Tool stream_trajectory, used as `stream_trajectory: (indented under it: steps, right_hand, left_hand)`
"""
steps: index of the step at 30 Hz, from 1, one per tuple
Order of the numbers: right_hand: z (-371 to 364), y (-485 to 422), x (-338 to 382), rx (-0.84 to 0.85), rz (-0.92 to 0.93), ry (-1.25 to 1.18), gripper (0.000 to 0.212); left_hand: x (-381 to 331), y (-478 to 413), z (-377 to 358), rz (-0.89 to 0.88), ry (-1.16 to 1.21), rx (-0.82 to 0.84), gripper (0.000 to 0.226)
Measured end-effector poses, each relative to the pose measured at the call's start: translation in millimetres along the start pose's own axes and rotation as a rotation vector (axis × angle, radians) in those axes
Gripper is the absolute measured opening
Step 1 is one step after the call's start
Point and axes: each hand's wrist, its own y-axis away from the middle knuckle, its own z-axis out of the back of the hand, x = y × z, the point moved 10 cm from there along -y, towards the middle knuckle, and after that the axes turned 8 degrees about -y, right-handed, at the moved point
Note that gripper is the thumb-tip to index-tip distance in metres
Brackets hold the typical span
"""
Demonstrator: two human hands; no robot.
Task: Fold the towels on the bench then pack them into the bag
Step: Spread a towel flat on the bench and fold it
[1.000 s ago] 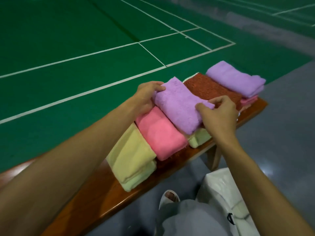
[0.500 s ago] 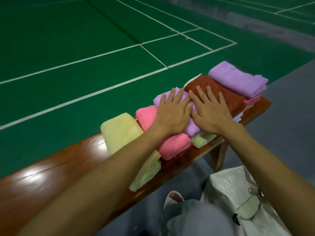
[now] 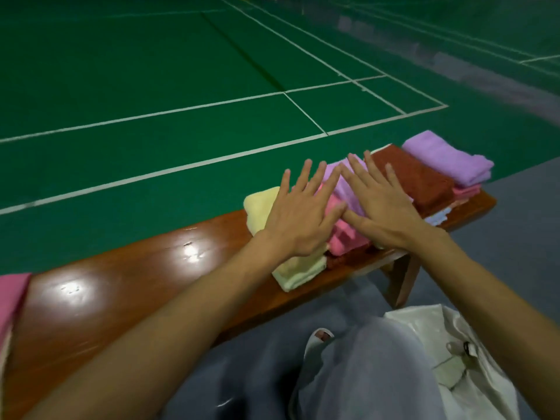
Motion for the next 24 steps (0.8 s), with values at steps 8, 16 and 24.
stream_trajectory:
  steps: [8, 16, 24]
  right_hand:
    - [-76, -25, 203, 0.062, 0.203, -0.090, 0.087]
    - [-152, -29, 407, 0.211, 0.454, -0.225, 0.090]
    - [-216, -31, 531, 0.307, 0.501, -0.364, 0.080]
  left_hand:
    - [152, 182, 14, 0.299, -0.136, 0.072, 0.070]
    - [306, 392, 30, 0.715, -0.141, 0.146, 0.081]
    - [411, 549, 25, 1.018, -0.091, 0.209, 0.085]
